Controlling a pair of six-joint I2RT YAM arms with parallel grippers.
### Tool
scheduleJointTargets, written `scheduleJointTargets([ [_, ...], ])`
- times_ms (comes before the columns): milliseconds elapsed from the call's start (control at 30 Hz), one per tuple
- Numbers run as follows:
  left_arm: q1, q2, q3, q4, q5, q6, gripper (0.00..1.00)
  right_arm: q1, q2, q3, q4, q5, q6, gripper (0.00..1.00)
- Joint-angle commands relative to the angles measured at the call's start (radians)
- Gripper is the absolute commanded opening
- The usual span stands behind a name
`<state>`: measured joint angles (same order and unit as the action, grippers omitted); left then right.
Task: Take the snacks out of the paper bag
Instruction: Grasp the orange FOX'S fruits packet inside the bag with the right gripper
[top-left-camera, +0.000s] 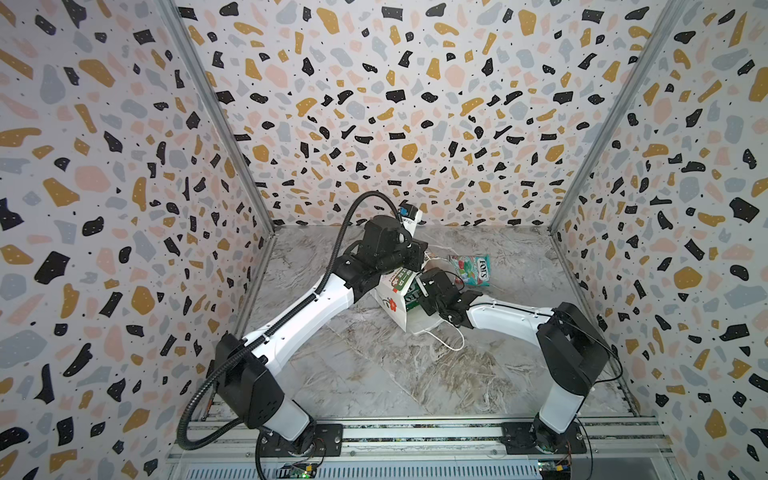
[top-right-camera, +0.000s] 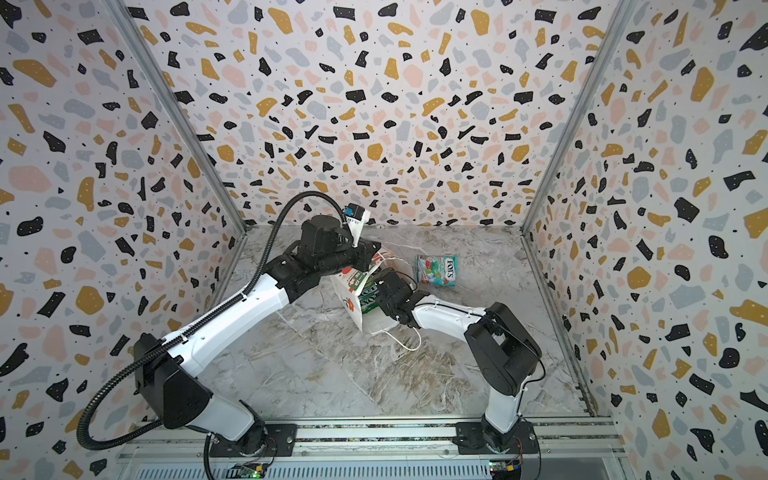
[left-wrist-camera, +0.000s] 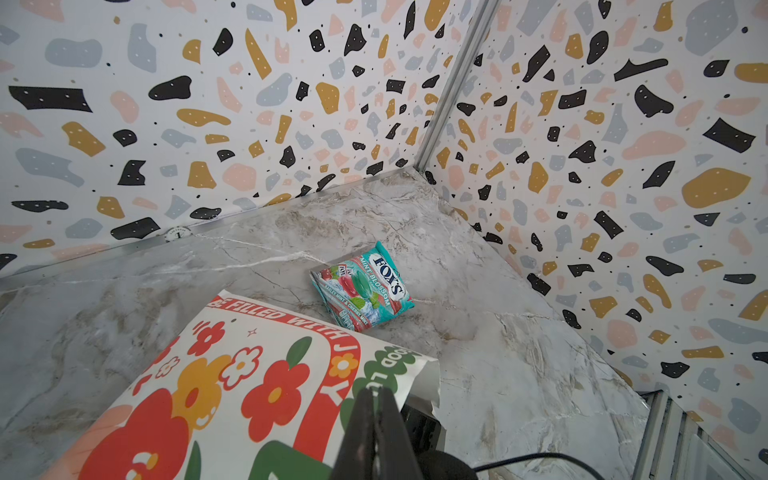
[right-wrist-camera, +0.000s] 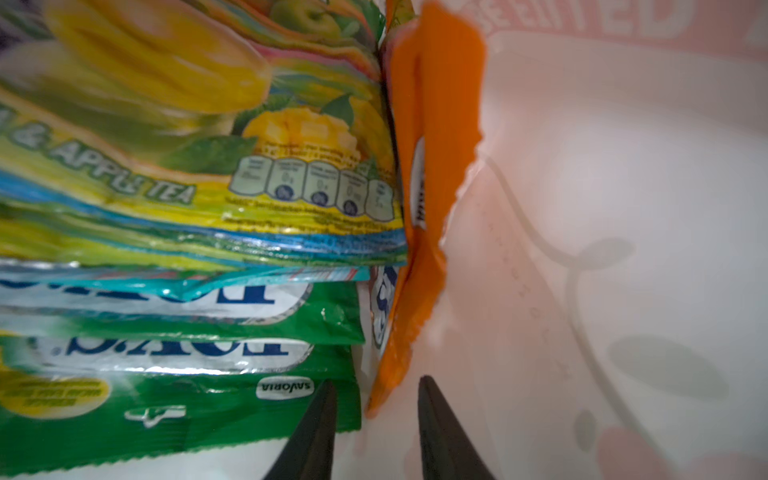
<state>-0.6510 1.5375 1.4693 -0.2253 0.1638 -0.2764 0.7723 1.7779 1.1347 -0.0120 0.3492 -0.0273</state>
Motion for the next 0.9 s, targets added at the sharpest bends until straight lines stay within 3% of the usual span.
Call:
scheduleJointTargets([
  [0, -0.003, -0.027, 0.046, 0.02, 0.011, 0.011, 0.0, -0.014, 0.011, 0.049, 0.02, 0.002, 0.01, 0.35],
  [333, -0.003, -0.028, 0.045, 0.018, 0.014, 0.013, 0.0, -0.045, 0.081, 0.098, 0.04, -0.019, -0.011, 0.33],
  [633, -0.003, -0.022, 0.037, 0.022, 0.006, 0.012, 0.0, -0.054, 0.031, 0.04, 0.096, -0.13, -0.024, 0.0],
  [867, -0.003, -0.011, 0.036, 0.022, -0.008, 0.007, 0.0, -0.056, -0.068, -0.065, 0.144, -0.177, -0.006, 0.0],
])
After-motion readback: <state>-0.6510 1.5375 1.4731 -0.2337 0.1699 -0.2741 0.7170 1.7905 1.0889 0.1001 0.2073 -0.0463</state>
